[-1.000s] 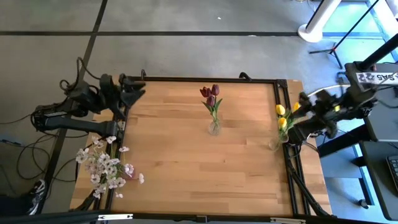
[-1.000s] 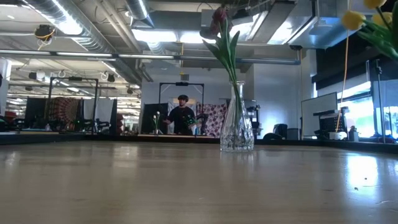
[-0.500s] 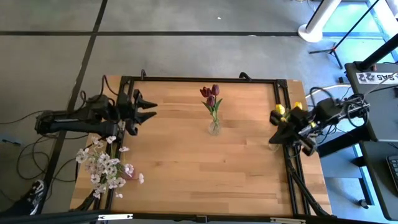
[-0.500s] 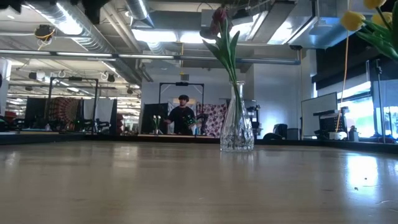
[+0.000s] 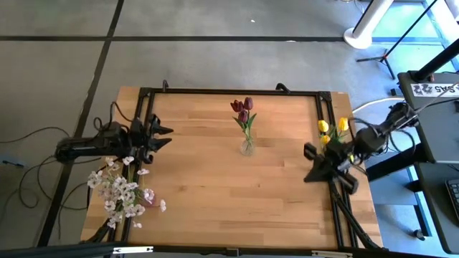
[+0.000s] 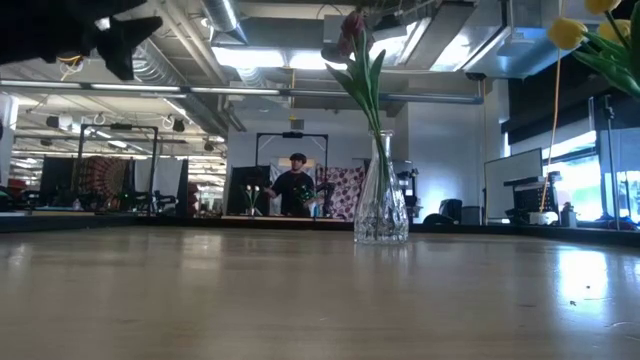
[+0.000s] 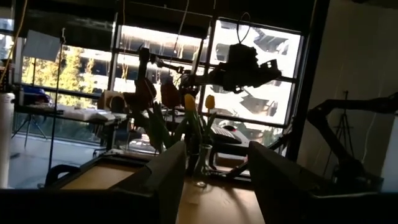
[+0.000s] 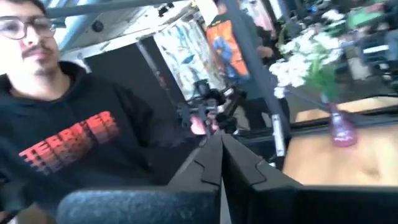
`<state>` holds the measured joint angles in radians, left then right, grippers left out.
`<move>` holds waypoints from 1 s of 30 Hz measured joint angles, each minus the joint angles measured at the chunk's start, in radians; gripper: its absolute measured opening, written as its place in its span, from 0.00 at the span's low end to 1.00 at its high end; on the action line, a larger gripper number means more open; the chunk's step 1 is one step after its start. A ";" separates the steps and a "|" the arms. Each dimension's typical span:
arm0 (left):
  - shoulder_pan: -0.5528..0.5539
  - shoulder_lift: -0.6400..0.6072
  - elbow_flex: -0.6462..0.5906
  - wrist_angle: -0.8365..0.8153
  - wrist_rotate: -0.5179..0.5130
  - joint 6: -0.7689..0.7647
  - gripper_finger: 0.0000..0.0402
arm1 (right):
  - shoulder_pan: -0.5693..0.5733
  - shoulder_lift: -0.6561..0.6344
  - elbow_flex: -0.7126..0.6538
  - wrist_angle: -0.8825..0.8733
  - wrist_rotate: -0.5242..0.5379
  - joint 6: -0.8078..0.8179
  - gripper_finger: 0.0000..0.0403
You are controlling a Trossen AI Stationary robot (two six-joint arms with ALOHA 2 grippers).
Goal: Sort flowers into vase by color
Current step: Return to Home Position
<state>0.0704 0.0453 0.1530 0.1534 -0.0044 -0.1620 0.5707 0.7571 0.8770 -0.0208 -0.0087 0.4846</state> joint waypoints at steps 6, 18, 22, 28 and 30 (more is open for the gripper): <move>-0.002 -0.043 -0.066 -0.007 0.000 -0.043 0.42 | 0.123 0.022 -0.151 0.296 0.065 -0.038 0.01; -0.001 -0.043 -0.122 -0.004 0.000 -0.111 0.42 | 0.238 0.025 -0.380 0.535 0.067 0.056 0.00; -0.001 -0.042 -0.126 -0.010 0.000 -0.124 0.42 | 0.252 0.050 -0.400 0.525 0.043 0.113 0.00; -0.001 -0.042 -0.126 -0.008 -0.010 -0.124 0.42 | 0.286 0.054 -0.433 0.511 0.054 0.058 0.00; -0.001 -0.042 -0.126 -0.005 -0.010 -0.124 0.42 | 0.287 0.054 -0.479 0.560 0.054 0.052 0.00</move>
<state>0.0696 0.0029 0.0269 0.1486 -0.0140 -0.2859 0.8578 0.8116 0.3983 0.5390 0.0448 0.5366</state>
